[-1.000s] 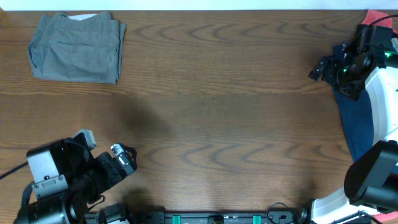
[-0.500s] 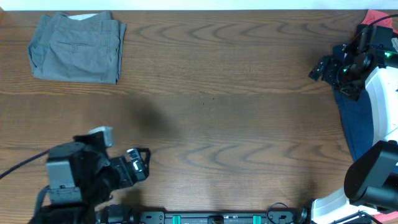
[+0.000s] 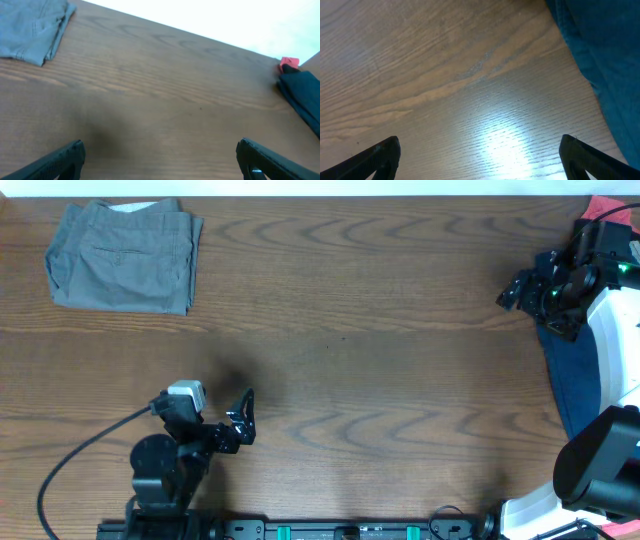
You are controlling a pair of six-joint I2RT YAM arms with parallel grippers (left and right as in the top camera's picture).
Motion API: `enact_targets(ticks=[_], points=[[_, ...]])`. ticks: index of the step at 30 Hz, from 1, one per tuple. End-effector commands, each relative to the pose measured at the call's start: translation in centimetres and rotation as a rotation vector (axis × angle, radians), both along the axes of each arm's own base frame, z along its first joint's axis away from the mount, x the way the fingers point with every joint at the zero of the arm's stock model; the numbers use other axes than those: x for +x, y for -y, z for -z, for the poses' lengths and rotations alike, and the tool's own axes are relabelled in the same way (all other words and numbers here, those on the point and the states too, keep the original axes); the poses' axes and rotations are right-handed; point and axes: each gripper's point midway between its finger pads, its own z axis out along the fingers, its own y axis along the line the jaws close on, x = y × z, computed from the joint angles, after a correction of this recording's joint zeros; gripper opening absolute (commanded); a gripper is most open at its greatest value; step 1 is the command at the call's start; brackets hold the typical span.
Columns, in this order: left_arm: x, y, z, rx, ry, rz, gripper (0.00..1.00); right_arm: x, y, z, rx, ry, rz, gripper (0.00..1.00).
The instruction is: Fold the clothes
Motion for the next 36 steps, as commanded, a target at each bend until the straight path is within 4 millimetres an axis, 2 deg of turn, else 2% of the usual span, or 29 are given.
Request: enact_targets(ticks=[1, 14, 21, 26, 36], points=[[0.3, -1.7, 0.6, 0.041, 0.051, -0.093, 0.98, 0.1, -0.4, -0.1, -0.007, 0.003, -0.021, 0.99], [0.4, -5.5, 3.1, 0.115, 0.115, -0.241, 0.98, 0.1, -0.4, -0.1, -0.008, 0.003, -0.021, 0.99], [0.8, -5.5, 1.7, 0.219, 0.197, -0.216, 0.98, 0.1, -0.4, -0.1, -0.008, 0.003, -0.021, 0.99], [1.1, -5.5, 2.5, 0.248, 0.209, -0.207, 0.98, 0.1, -0.4, -0.1, -0.008, 0.003, -0.021, 0.99], [1.5, -5.2, 1.6, 0.243, 0.277, -0.194, 0.98, 0.1, -0.4, -0.1, -0.008, 0.002, -0.021, 0.99]])
